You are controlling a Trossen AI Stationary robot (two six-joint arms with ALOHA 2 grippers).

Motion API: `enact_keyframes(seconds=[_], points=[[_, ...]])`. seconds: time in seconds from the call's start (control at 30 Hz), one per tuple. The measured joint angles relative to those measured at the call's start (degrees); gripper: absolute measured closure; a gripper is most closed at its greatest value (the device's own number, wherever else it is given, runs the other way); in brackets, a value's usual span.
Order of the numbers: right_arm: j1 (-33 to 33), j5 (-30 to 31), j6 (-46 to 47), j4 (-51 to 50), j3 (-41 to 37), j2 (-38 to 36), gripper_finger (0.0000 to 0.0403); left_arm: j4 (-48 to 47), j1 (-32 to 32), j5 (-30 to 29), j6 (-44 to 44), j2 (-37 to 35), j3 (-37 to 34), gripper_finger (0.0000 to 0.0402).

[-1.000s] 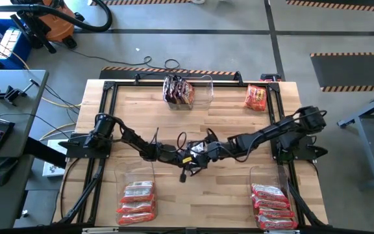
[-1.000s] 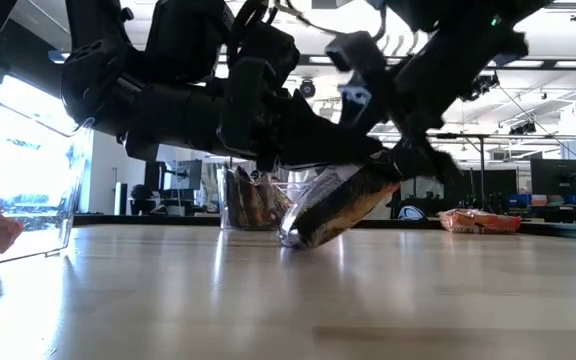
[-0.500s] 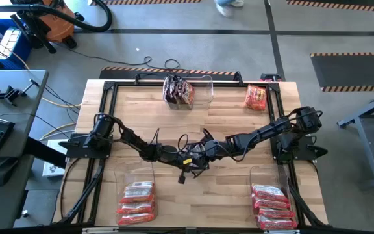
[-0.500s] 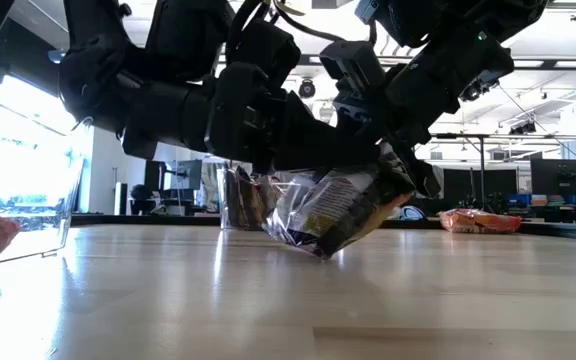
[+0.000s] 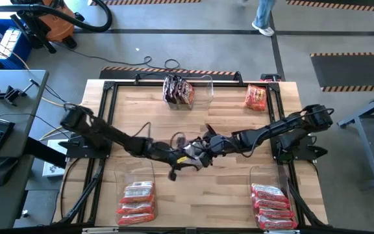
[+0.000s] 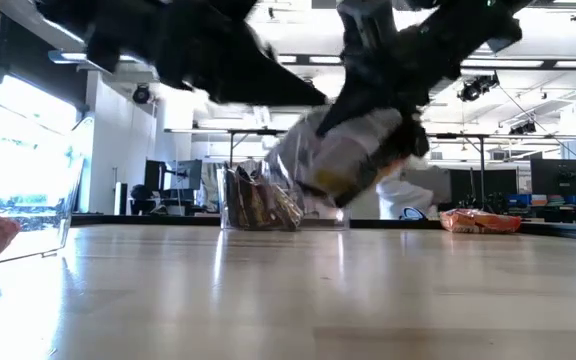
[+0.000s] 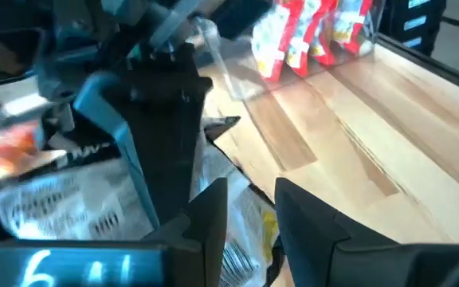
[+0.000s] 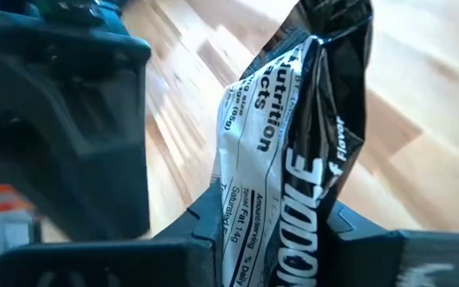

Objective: Sort Maruchan noodles
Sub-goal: Put the black noodle pack into the top transparent bin

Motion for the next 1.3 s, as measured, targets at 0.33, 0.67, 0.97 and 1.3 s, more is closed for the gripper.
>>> enact_keyframes(seconds=[0.33, 0.67, 0.97, 1.3], points=[[-6.67, 2.68, -0.90, -2.35, 0.09, -11.50, 0.0325, 15.54, 1.45, -5.48, 1.47, -17.68, -20.10, 0.0323], [-21.59, 0.56, -2.71, -16.88, 12.27, -13.12, 0.0325, 15.95, 4.43, -6.24, -0.75, -27.98, -25.97, 0.0332], [-31.64, -1.46, -5.96, -38.76, 34.68, -1.14, 0.0325, 14.94, 4.63, -6.48, -0.77, -26.96, -25.90, 0.0332], [-39.43, -0.98, -5.53, -58.66, 58.94, 19.94, 0.0325, 11.25, 4.63, -6.50, -0.79, -26.89, -25.91, 0.0332]])
